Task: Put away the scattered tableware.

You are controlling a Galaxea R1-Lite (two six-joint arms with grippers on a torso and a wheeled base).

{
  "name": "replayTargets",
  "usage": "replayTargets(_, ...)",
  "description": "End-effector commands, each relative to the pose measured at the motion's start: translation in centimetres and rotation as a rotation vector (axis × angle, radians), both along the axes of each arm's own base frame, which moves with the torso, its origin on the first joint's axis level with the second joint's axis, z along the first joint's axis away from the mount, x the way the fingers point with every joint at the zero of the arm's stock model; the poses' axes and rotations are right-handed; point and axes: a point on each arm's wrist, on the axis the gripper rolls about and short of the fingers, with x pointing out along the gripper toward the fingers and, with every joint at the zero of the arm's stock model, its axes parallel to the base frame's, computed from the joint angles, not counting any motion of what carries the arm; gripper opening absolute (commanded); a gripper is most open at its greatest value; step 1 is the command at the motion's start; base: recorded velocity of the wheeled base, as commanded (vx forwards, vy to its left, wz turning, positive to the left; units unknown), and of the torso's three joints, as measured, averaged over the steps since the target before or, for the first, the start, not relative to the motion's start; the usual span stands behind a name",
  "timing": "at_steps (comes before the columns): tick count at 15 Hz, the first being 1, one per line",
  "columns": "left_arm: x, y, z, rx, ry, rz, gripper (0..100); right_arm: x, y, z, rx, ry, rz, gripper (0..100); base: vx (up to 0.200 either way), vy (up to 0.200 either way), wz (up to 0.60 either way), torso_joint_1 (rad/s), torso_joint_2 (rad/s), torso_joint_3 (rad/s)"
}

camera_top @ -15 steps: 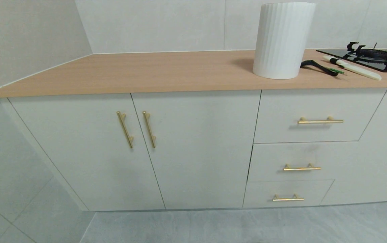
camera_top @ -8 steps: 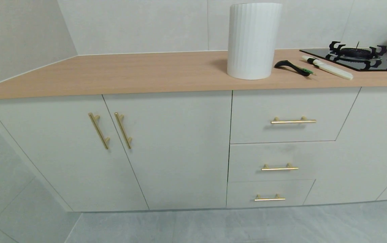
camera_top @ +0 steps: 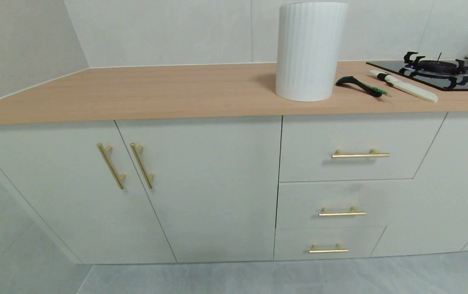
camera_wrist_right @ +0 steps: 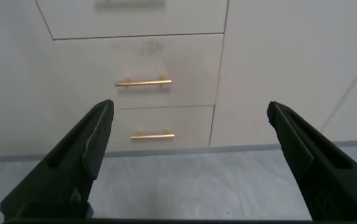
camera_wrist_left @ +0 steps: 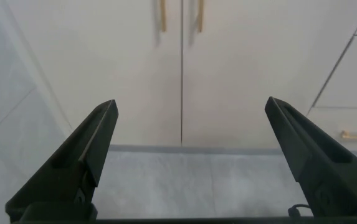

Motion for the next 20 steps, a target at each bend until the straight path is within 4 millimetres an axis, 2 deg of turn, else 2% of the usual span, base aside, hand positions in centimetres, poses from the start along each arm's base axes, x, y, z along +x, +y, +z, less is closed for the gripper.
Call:
replayTargets(1,0.0,0.0,0.0,0.000,0.001,0.000,100,0.0,0.0,0.0,-0.001,0.000,0.000,100,0.200,0.000,0.00,0.002,0.00,0.012)
replayTargets(17,0.0,0.0,0.0,0.001,0.001,0.000,100,0.1,0.0,0.4,-0.045,0.004,0.014,100,0.000,0.000,0.00,0.000,0.00,0.000)
replayTargets(18,0.0,0.0,0.0,0.001,0.001,0.000,100,-0.2,0.1,1.8,-0.029,-0.035,0.056,100,0.000,0.000,0.00,0.000,0.00,0.000)
replayTargets(19,0.0,0.0,0.0,0.001,0.001,0.000,100,-0.7,0.1,4.4,0.040,-0.086,0.122,100,0.000,0.000,0.00,0.000,0.00,0.000)
replayTargets(20,0.0,0.0,0.0,0.001,0.001,0.000,100,-0.6,0.2,5.7,0.085,-0.075,0.170,100,0.000,0.000,0.00,0.000,0.00,0.000)
